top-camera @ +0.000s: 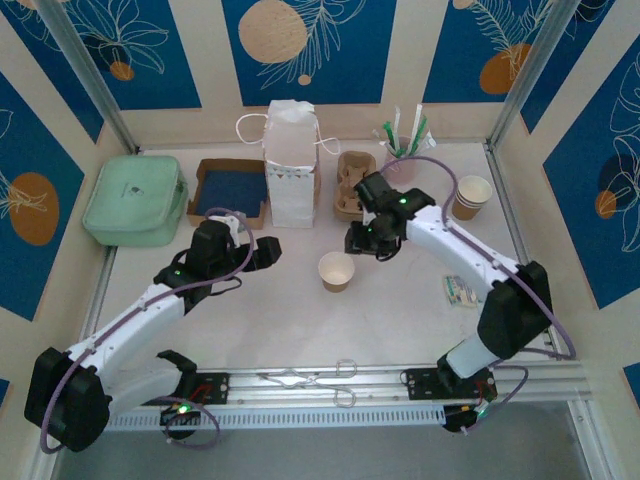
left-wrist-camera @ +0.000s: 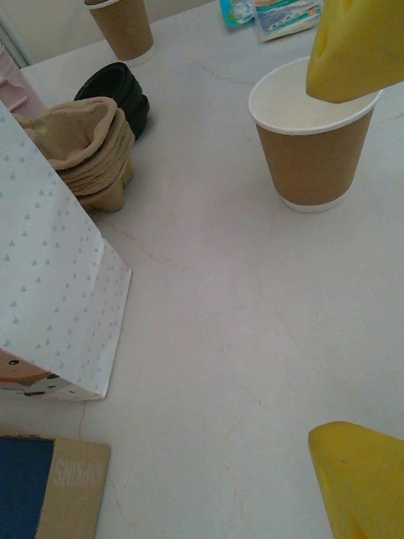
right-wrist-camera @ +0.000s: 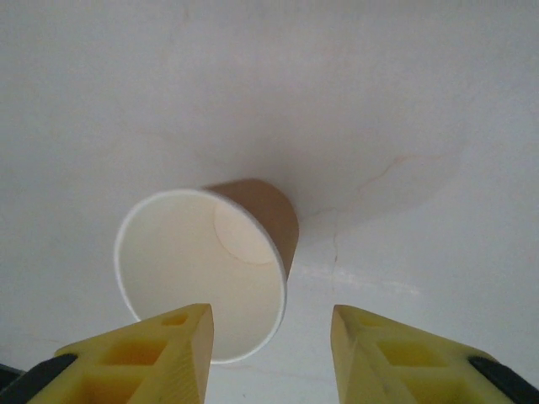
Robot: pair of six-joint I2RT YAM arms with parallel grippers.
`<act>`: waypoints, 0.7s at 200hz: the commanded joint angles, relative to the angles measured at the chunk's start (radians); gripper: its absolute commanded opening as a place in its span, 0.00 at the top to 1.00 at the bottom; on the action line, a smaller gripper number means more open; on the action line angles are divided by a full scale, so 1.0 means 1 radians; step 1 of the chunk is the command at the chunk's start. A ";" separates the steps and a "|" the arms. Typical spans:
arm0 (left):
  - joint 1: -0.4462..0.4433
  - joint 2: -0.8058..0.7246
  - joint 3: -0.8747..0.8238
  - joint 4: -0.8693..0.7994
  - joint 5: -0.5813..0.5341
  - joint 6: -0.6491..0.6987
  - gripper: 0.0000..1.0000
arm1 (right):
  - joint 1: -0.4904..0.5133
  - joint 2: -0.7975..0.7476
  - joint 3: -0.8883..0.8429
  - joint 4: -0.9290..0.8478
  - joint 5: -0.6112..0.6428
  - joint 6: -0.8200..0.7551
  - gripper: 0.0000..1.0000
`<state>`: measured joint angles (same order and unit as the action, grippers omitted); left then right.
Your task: Pack the takeout coffee
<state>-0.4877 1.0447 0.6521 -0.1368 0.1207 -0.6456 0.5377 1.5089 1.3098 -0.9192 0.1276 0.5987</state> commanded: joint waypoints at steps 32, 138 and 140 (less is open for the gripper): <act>-0.011 -0.018 0.017 0.003 -0.010 0.024 0.03 | -0.229 -0.106 -0.085 0.109 -0.173 -0.015 0.58; -0.015 -0.017 0.020 -0.005 -0.004 0.025 0.03 | -0.555 0.029 -0.073 0.246 -0.341 -0.050 0.51; -0.015 -0.017 0.020 -0.006 -0.004 0.024 0.03 | -0.560 0.036 -0.068 0.245 -0.339 -0.050 0.51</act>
<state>-0.4896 1.0428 0.6521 -0.1375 0.1192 -0.6456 0.0082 1.4841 1.1919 -0.6926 -0.1661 0.5762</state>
